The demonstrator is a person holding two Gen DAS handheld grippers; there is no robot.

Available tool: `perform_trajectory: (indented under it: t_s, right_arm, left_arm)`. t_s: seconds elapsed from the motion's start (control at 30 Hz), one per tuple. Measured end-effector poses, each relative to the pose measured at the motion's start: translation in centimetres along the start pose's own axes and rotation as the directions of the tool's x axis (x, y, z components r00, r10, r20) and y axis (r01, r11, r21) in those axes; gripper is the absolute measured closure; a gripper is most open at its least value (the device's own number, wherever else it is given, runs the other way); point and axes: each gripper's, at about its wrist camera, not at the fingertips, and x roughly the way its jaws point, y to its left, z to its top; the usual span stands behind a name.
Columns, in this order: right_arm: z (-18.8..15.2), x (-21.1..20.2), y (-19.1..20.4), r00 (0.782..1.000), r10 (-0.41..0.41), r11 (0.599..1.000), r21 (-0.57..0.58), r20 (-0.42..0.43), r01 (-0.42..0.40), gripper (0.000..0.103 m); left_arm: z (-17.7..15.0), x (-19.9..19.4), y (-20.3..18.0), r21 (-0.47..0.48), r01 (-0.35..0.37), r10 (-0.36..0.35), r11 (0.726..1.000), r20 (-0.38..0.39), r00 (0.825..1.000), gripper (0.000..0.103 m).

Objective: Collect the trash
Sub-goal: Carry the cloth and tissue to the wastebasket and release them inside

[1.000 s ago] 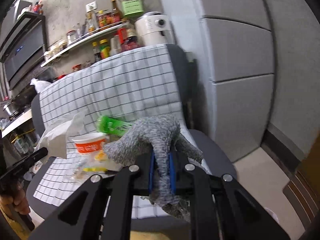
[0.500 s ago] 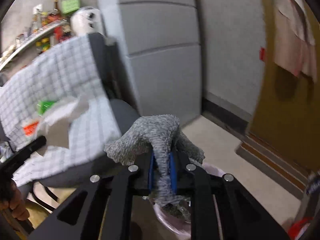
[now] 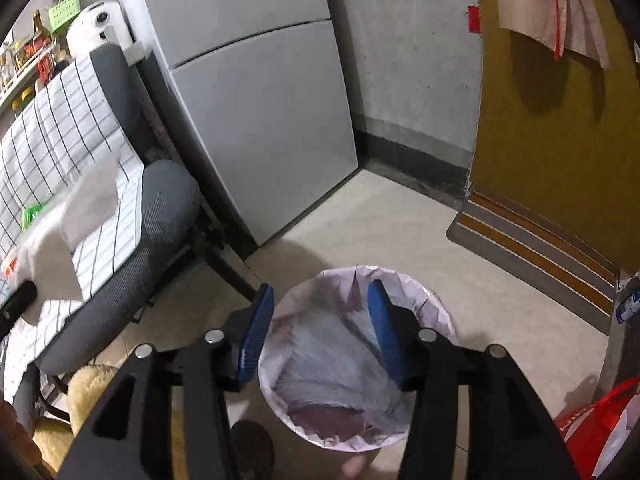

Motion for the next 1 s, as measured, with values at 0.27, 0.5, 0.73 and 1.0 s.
perform_trajectory:
  t_s: [0.27, 0.5, 0.73, 1.0]
  right_arm:
    - [1.7, -5.9, -1.2, 0.987, -0.009, 1.0, 0.017, 0.162, 0.006, 0.053]
    - [2.7, -8.7, -2.9, 0.968, -0.036, 0.999, 0.028, 0.249, 0.03, 0.051]
    - [2.6, -8.0, -4.6, 0.973, -0.049, 0.998, 0.056, 0.224, 0.038, 0.051]
    - [2.5, -7.6, -4.6, 0.977, -0.055, 0.997, 0.057, 0.208, 0.045, 0.051]
  left_arm:
    - [-0.5, 2.7, -4.2, 0.093, 0.09, -0.083, 0.992, -0.073, 0.994, 0.098]
    - [-1.5, 7.1, -8.0, 0.135, 0.179, -0.157, 0.975, -0.158, 0.975, 0.095]
    - [-2.9, 10.7, -10.3, 0.168, 0.207, -0.165, 0.964, -0.235, 0.958, 0.085]
    - [-3.1, 10.4, -9.4, 0.166, 0.176, -0.135, 0.97, -0.229, 0.964, 0.068]
